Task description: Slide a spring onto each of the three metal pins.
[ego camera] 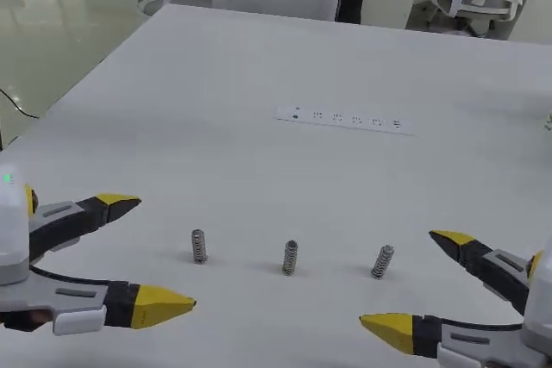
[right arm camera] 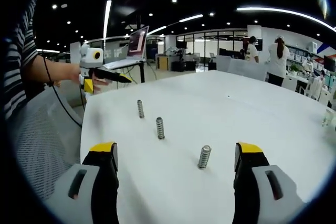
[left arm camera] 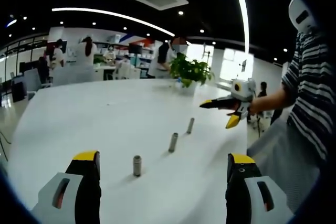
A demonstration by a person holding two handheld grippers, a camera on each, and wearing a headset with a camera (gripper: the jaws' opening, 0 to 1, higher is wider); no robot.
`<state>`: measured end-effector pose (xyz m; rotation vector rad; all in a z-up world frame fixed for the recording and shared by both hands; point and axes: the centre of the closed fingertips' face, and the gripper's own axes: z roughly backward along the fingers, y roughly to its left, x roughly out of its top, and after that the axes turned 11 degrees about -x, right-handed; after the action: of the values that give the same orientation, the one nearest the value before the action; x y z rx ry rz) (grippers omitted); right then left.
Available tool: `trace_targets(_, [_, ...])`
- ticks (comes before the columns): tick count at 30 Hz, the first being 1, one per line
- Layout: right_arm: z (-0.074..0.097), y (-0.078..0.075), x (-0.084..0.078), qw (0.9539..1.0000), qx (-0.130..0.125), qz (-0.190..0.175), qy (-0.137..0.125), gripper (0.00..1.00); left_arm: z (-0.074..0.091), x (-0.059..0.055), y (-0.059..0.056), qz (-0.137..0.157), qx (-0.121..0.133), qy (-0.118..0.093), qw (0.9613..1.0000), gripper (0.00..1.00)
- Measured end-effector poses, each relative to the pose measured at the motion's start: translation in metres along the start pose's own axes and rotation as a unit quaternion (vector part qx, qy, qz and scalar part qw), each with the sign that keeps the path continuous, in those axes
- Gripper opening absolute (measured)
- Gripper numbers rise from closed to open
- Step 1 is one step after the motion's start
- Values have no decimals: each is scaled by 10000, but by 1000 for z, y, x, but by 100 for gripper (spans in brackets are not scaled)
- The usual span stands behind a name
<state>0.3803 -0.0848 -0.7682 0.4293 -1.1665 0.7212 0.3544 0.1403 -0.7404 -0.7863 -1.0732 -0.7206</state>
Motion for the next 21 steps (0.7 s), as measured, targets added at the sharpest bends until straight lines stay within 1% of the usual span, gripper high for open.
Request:
trace_targets(6, [6,-2,-3,9999,-98,-88,9,94,5,2,3,-39,180,-34,9998,98])
trace_targets(11, [10,-4,-3,9997,-173,-174,-9,93,10,-1,1,13,288,-72,9996,98])
trace_targets(12, [10,-4,-4,9997,-189,-178,13,93,11,-1,1,22,300,-68,9995,98])
trace_targets(15, [10,-5,-7,9997,-222,-118,71,92,13,-5,2,10,335,38,9994,98])
trace_targets(19, [9,-2,-4,9997,-206,-134,51,92,18,-1,4,29,447,-52,9990,98])
trace_targets(21, [8,-2,-4,9997,-200,-116,51,92,18,-1,3,33,448,-58,9990,98])
